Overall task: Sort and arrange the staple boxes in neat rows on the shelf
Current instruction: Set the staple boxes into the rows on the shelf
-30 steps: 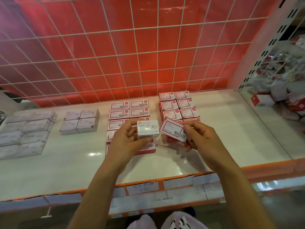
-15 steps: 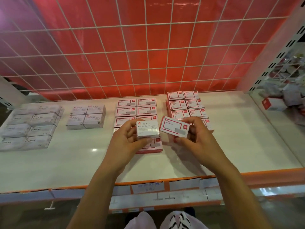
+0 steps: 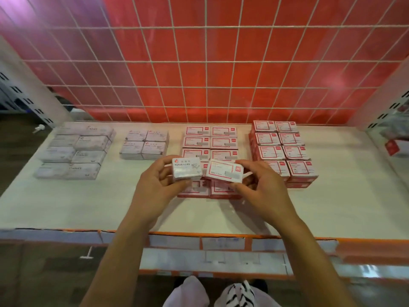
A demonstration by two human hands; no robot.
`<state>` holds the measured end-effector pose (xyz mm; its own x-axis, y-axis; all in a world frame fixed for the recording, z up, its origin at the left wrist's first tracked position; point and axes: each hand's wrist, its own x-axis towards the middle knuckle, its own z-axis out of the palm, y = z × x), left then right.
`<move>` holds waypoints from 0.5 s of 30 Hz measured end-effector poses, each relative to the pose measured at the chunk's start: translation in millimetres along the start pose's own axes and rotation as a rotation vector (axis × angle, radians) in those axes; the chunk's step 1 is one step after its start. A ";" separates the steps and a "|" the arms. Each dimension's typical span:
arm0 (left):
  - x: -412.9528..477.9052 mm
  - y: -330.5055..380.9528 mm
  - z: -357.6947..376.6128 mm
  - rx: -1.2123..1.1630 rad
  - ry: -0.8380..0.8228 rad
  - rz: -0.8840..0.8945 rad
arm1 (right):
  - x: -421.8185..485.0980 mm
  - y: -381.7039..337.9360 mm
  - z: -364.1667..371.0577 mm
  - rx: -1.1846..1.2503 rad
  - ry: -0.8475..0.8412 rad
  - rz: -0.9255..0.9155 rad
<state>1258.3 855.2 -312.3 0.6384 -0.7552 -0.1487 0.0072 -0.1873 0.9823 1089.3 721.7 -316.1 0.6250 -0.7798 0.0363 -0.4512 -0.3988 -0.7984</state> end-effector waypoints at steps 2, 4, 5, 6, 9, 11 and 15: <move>-1.5 -4.5 -10.4 0.019 0.029 -0.003 | -0.9 -4.4 10.2 -0.069 -0.015 -0.034; -2.6 -8.8 -19.6 0.036 0.053 -0.010 | -1.9 -10.0 20.1 -0.117 -0.051 -0.053; -3.0 -10.6 -23.6 0.041 0.062 -0.017 | -2.2 -12.9 24.7 -0.131 -0.071 -0.063; -3.8 -12.5 -27.5 0.044 0.068 -0.023 | -2.3 -15.6 29.2 -0.142 -0.089 -0.073; -5.2 -16.5 -37.0 0.059 0.070 -0.031 | -3.2 -21.5 39.4 -0.196 -0.101 -0.101; -6.2 -18.1 -42.6 0.062 0.065 -0.037 | -3.2 -23.9 43.7 -0.242 -0.087 -0.094; -5.3 -20.5 -50.0 0.065 0.050 -0.040 | -0.5 -26.7 48.8 -0.339 -0.116 -0.072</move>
<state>1293.2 894.5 -325.9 0.6762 -0.7144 -0.1803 -0.0152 -0.2582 0.9660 1132.1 756.4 -324.2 0.7223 -0.6916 0.0011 -0.5767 -0.6032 -0.5510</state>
